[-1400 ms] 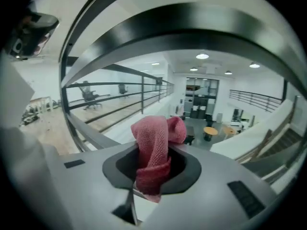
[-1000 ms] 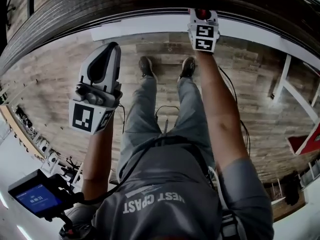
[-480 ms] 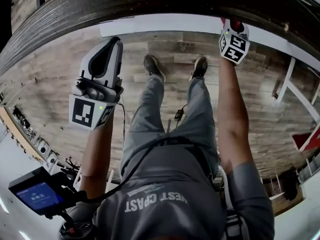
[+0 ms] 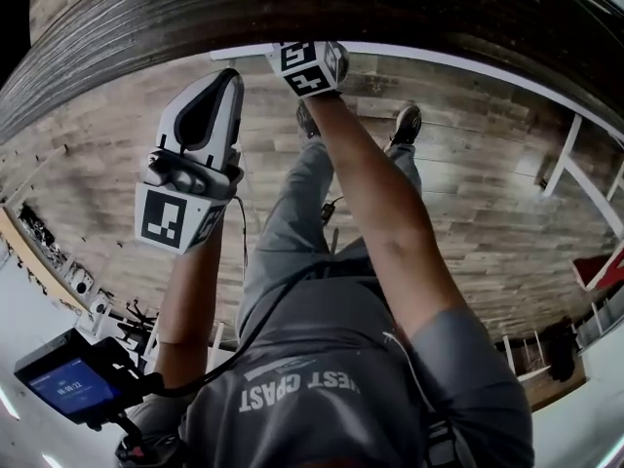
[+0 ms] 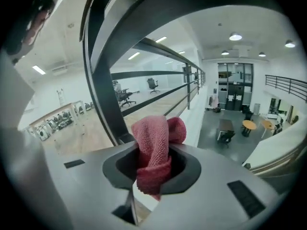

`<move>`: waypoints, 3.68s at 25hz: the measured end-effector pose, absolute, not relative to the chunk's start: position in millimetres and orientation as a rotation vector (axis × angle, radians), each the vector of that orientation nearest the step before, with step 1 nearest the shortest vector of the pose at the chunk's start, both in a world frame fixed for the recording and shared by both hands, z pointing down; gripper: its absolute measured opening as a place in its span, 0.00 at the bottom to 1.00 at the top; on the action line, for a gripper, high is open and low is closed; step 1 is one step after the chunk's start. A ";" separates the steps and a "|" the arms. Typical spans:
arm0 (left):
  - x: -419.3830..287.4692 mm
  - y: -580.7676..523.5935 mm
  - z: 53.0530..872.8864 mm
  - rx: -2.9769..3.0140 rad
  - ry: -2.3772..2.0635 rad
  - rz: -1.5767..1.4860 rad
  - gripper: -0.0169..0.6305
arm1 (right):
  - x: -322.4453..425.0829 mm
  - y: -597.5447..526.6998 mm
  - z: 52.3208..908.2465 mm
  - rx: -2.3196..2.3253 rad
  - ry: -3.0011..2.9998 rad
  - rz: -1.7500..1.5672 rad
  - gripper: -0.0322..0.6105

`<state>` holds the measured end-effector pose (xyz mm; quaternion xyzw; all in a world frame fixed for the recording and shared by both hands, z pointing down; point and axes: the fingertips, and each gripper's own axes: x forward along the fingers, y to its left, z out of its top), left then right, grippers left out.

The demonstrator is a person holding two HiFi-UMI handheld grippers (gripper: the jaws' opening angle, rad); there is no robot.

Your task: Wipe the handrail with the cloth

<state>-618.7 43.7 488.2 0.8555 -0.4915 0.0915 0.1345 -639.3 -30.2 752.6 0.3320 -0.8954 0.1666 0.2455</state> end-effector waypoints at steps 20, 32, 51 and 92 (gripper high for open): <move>-626.2 60.0 476.1 2.466 -1.466 0.203 0.04 | -634.4 9.3 698.4 0.853 -2.473 0.489 0.16; -649.5 40.3 436.9 2.494 -1.463 0.197 0.04 | -636.4 -34.9 559.1 0.786 -2.399 0.092 0.16; -474.4 13.9 401.2 2.562 -1.437 0.185 0.04 | -371.2 -78.8 556.7 0.973 -2.323 0.190 0.16; -29.8 -31.0 320.9 2.630 -1.386 0.223 0.04 | 187.8 -138.9 526.0 1.366 -2.339 0.469 0.16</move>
